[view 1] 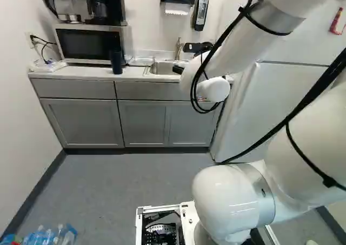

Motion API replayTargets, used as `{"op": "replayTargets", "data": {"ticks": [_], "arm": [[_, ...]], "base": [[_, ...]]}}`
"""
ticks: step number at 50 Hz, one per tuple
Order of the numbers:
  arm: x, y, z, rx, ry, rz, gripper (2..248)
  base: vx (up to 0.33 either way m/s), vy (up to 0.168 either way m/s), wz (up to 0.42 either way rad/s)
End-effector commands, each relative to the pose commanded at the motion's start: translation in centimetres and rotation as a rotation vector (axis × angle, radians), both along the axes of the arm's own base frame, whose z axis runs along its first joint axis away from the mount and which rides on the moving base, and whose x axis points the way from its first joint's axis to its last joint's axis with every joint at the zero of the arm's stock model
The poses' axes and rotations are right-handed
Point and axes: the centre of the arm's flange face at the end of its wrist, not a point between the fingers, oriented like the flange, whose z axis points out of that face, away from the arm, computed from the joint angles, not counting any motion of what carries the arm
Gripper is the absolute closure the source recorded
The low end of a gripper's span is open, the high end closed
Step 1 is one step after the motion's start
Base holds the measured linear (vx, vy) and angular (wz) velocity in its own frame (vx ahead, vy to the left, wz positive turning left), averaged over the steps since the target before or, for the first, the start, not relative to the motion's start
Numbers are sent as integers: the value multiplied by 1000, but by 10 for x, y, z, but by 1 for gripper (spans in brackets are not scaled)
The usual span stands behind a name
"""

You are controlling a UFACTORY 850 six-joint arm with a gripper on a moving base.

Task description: Rinse the cup and place it in the tray

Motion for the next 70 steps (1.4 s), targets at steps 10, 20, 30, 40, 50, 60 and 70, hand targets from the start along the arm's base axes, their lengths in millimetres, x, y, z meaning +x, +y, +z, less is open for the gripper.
{"op": "replayTargets", "data": {"ticks": [10, 20, 30, 40, 50, 60, 70], "arm": [[8, 1, 8, 0, 8, 3, 3], [15, 2, 16, 0, 17, 6, 3], [22, 4, 25, 0, 26, 9, 3], [29, 5, 33, 0, 27, 12, 3], [37, 6, 43, 0, 16, 14, 3], [44, 8, 53, 0, 10, 17, 3], [51, 9, 62, 0, 10, 20, 3]], "base": [[0, 0, 0], [0, 0, 0], [0, 0, 0], [0, 0, 0], [0, 0, 0], [0, 0, 0], [0, 0, 0]]}}
